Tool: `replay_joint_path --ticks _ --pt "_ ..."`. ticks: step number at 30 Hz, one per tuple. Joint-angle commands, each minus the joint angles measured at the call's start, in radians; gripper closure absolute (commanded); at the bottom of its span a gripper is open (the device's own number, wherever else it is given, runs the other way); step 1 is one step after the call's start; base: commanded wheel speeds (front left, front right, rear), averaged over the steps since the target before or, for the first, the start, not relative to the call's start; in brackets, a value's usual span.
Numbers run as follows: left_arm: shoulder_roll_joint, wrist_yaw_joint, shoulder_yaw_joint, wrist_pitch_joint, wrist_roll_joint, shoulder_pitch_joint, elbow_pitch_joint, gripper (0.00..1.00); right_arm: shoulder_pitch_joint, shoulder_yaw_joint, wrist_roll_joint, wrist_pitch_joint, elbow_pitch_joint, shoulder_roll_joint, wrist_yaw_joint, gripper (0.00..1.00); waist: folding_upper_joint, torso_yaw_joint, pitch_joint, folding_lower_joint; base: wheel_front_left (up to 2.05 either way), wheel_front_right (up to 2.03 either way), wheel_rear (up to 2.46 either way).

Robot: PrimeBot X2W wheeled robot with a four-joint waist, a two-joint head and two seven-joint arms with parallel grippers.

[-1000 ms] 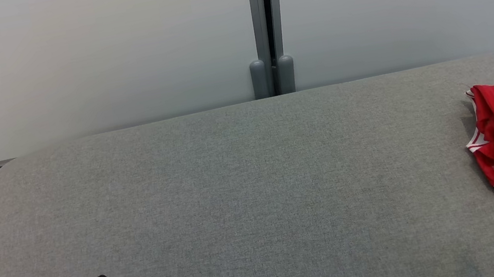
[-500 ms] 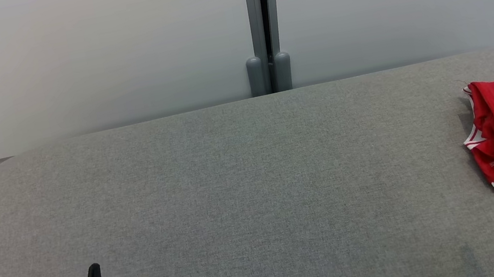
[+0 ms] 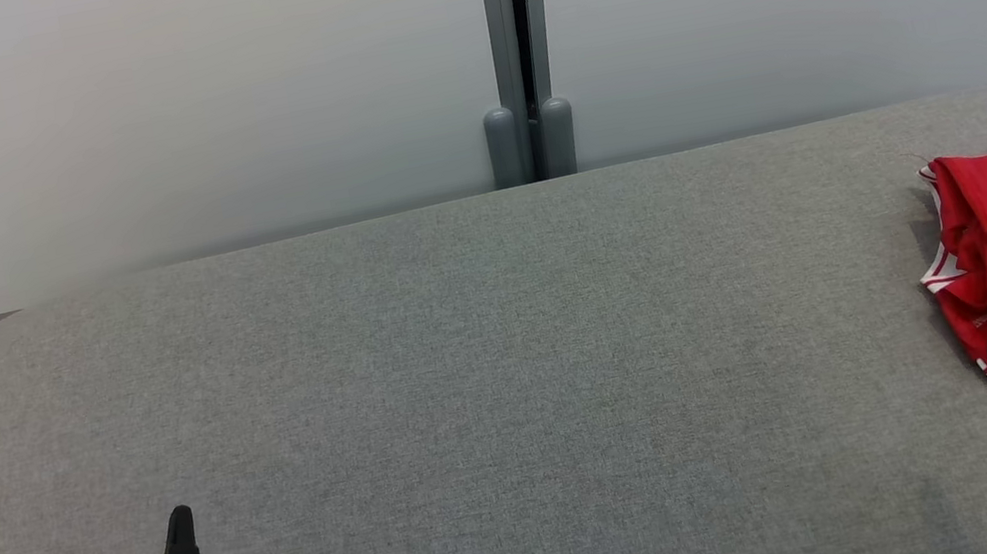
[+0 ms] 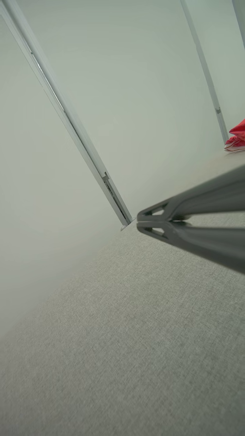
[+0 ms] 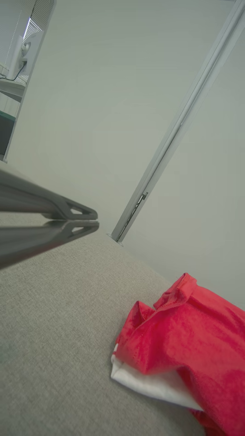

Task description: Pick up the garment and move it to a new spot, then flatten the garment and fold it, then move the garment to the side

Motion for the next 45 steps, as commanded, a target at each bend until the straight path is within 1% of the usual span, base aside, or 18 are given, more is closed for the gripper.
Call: replay_joint_path --ticks 1,16,45 --pt "0.006 -0.006 0.01 0.003 -0.016 -0.027 -0.007 1.0 -0.021 -0.005 0.02 0.006 -0.005 -0.003 -0.001 1.0 0.0 0.0 0.0 0.0 0.0 0.0 0.0" --pt "-0.009 -0.025 0.038 0.043 -0.175 -0.06 0.003 1.0 -0.057 -0.019 0.18 0.033 0.017 0.009 -0.001 1.0 0.0 -0.01 0.012 0.0 0.0 0.0 0.0" --pt "-0.026 -0.052 0.076 0.097 -0.388 -0.107 0.017 1.0 -0.107 -0.038 0.4 0.069 0.049 0.024 -0.001 1.0 0.0 -0.026 0.032 0.0 0.0 0.0 0.0"
